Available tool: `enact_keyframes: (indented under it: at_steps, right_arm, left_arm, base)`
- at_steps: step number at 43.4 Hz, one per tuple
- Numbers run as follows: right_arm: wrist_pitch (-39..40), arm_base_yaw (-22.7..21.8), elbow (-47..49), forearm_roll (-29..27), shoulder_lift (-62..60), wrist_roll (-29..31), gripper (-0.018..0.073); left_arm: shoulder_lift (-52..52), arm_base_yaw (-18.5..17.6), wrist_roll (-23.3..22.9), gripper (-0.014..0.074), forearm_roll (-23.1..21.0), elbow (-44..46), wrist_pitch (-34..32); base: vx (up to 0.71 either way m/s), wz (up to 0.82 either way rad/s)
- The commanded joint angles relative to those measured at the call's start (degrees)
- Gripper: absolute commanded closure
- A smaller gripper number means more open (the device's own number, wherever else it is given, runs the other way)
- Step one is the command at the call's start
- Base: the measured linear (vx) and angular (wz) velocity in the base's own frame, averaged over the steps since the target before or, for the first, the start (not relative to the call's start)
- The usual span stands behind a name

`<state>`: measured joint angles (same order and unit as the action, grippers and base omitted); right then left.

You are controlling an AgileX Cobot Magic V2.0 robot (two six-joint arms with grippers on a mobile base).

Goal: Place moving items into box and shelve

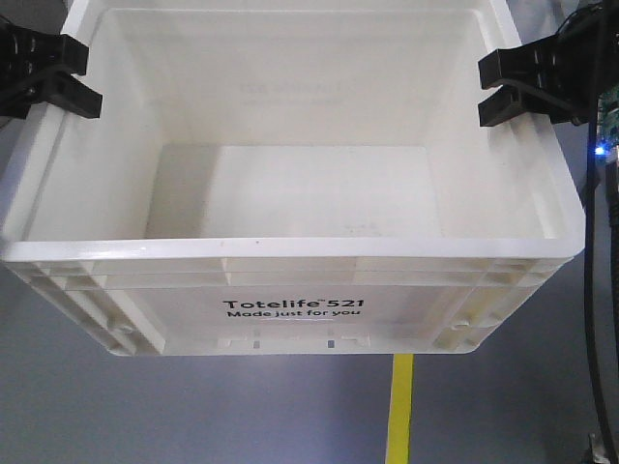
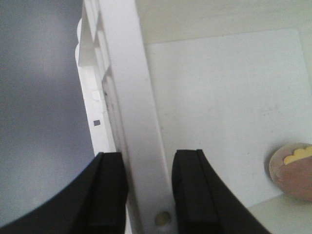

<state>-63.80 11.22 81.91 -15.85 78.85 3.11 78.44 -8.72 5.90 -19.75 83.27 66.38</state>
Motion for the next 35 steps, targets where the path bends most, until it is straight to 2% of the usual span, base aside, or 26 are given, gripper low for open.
enact_keyframes:
  at_steps: [1,35]
  right_arm:
    - [6.52,0.85,2.22,-9.22,-2.51,1.02,0.0559]
    - [6.51,0.85,2.22,-9.21,-2.51,1.02,0.0559]
  left_arm:
    - [-2.92,-1.08,0.72,0.06,-11.8,2.3,-5.1]
    - [-2.92,-1.08,0.72,0.06,-11.8,2.3,-5.1]
  base:
    - [0.49,-0.07]
    - [0.49,-0.07]
